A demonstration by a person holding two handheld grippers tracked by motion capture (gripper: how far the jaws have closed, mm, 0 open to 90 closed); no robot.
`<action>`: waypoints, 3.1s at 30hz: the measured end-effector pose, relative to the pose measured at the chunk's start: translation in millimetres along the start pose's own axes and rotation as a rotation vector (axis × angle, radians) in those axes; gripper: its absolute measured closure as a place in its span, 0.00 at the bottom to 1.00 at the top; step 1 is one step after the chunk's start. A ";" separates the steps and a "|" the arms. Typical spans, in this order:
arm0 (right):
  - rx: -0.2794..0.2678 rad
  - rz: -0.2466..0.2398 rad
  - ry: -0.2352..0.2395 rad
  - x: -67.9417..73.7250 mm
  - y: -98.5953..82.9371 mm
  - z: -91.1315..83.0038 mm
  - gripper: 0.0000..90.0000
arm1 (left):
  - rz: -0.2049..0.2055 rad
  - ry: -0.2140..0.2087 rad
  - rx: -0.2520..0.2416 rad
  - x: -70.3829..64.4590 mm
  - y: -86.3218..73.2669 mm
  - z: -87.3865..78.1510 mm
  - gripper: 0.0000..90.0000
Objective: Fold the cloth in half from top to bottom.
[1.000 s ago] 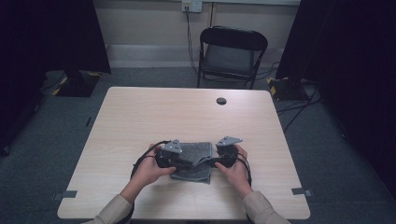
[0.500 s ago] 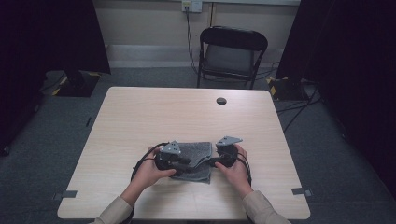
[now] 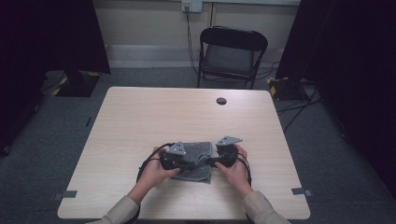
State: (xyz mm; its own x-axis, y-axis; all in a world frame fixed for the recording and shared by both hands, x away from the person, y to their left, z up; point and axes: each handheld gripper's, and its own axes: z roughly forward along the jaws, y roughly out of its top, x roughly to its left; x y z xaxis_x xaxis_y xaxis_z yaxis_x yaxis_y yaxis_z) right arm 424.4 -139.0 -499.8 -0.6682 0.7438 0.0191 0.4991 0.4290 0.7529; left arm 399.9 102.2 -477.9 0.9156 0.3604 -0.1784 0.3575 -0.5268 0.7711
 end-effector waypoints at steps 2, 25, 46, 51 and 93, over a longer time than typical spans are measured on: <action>0.000 0.000 0.000 0.1 0.0 0.0 0.34 | -0.008 -0.011 -0.005 -1.9 2.6 -4.7 0.98; -0.002 0.002 -0.001 0.0 0.0 0.0 0.34 | -0.037 -0.117 0.042 -23.0 -8.4 -2.2 0.97; 0.004 -0.052 0.004 -10.3 -5.2 -22.3 0.26 | -0.032 -0.040 0.015 -21.9 -5.7 -2.9 0.57; 0.002 -0.048 -0.001 -14.6 -9.4 -31.2 0.26 | -0.033 0.014 -0.019 -17.3 -4.4 -13.0 0.43; -0.023 -0.127 0.123 21.1 -28.3 -34.9 0.24 | -0.048 0.132 0.085 -1.0 -41.9 -31.4 0.33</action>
State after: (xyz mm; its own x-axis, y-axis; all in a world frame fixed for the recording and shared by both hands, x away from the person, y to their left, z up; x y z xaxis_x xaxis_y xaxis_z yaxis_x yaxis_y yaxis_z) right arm 376.9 -153.4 -497.7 -0.7882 0.6155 0.0022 0.3945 0.5024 0.7694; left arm 378.3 148.0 -490.9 0.8671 0.4816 -0.1274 0.4194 -0.5678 0.7083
